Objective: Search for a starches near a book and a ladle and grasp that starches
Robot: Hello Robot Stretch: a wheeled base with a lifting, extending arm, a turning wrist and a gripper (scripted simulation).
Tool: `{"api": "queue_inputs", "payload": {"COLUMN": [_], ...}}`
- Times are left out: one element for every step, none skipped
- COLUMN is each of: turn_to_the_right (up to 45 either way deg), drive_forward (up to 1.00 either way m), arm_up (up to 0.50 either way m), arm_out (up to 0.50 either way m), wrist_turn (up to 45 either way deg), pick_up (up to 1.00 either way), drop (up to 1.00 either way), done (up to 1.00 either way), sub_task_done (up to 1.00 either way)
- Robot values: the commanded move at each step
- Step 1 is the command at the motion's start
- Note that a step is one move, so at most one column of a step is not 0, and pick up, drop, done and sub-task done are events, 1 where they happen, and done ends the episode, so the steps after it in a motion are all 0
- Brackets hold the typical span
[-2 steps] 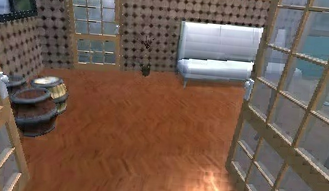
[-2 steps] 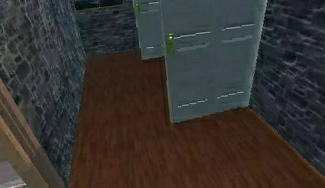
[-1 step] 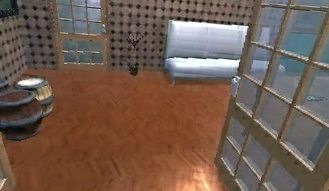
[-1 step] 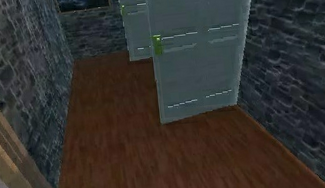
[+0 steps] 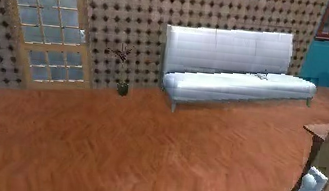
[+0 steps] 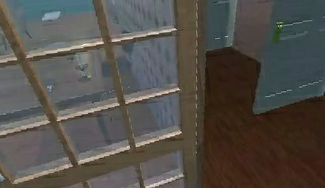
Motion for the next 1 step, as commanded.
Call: {"api": "queue_inputs", "payload": {"turn_to_the_right": [0.0], "drive_forward": [0.75], "arm_up": [0.0], "arm_out": [0.0], "wrist_turn": [0.0], "pick_up": [0.0], "drop": [0.0], "done": [0.0], "sub_task_done": [0.0]}}
